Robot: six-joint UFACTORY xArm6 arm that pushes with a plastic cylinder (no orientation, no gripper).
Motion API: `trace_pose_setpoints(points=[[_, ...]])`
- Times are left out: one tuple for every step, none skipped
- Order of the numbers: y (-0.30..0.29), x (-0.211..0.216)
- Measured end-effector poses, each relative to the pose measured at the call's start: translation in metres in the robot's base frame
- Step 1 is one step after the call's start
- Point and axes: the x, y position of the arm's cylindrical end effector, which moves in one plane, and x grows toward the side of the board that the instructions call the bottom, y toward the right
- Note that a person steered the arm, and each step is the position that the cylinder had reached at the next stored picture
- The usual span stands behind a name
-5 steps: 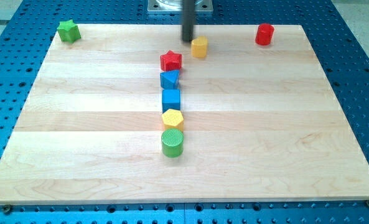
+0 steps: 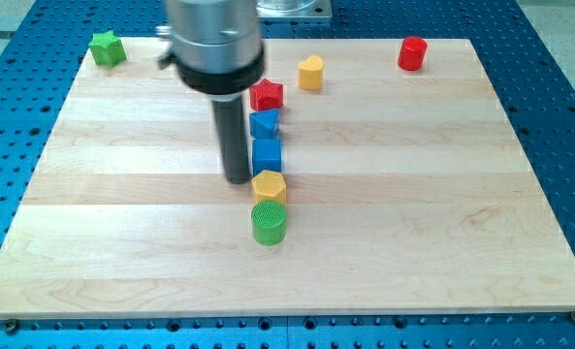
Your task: Move the blue cube to the bottom right of the blue triangle
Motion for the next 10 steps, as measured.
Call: trace_pose_setpoints(points=[[0.061,-0.003],[0.102,-0.003],[0.122,0.038],[0.120,0.003],[0.127,-0.039],[0.143,-0.026],[0.103,-0.053],[0.065,-0.087],[0.070,-0.086],[0.079,-0.079]])
